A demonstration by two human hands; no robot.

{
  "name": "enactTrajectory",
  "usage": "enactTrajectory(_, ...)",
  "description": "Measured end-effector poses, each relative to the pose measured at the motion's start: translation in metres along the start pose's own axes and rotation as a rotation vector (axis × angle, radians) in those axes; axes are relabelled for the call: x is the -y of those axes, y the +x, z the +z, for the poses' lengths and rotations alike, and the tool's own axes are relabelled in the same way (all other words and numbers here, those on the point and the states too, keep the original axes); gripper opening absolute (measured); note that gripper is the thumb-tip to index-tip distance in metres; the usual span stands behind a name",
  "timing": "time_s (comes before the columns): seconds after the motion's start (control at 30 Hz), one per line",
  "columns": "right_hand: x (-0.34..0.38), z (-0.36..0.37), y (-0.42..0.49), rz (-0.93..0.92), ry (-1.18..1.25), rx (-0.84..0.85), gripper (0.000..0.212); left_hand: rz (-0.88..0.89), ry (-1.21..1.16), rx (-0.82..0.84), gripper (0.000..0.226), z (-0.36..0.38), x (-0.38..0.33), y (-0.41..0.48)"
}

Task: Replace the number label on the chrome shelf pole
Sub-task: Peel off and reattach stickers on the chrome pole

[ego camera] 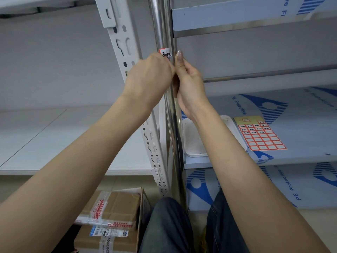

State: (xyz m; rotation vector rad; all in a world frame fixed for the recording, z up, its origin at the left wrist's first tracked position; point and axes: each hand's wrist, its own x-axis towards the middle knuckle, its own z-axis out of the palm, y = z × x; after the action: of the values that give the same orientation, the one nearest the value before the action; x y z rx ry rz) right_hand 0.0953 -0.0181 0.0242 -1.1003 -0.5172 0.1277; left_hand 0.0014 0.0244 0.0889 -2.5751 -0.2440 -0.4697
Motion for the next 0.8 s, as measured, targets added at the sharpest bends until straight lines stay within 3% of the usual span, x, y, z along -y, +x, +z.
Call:
enactTrajectory(0.2,0.004,-0.001,-0.004,0.002,-0.003,0.005,0.044,-0.028,-0.121,-0.045,0.028,0.004,0.005,-0.001)
enactTrajectory(0.27,0.008,0.0,-0.007,0.001,-0.014,0.006,0.04,-0.083,-0.264,-0.086,0.02,0.005,0.006,-0.004)
enactTrajectory(0.33,0.013,-0.003,-0.009,-0.038,-0.086,0.005,0.036,-0.165,-0.418,-0.123,0.028,0.007,0.005,-0.007)
enactTrajectory(0.57,0.037,-0.03,-0.029,-0.541,-0.549,-0.062,0.023,-0.122,-0.843,-0.165,0.039,0.05,0.003,-0.004)
enactTrajectory(0.7,0.046,-0.025,-0.021,-0.809,-0.752,-0.011,0.017,-0.192,-1.152,-0.224,0.032,0.058,-0.008,-0.005)
enactTrajectory(0.8,0.046,-0.024,-0.013,-0.904,-0.863,0.013,0.015,-0.196,-1.224,-0.271,0.025,0.066,-0.008,-0.003)
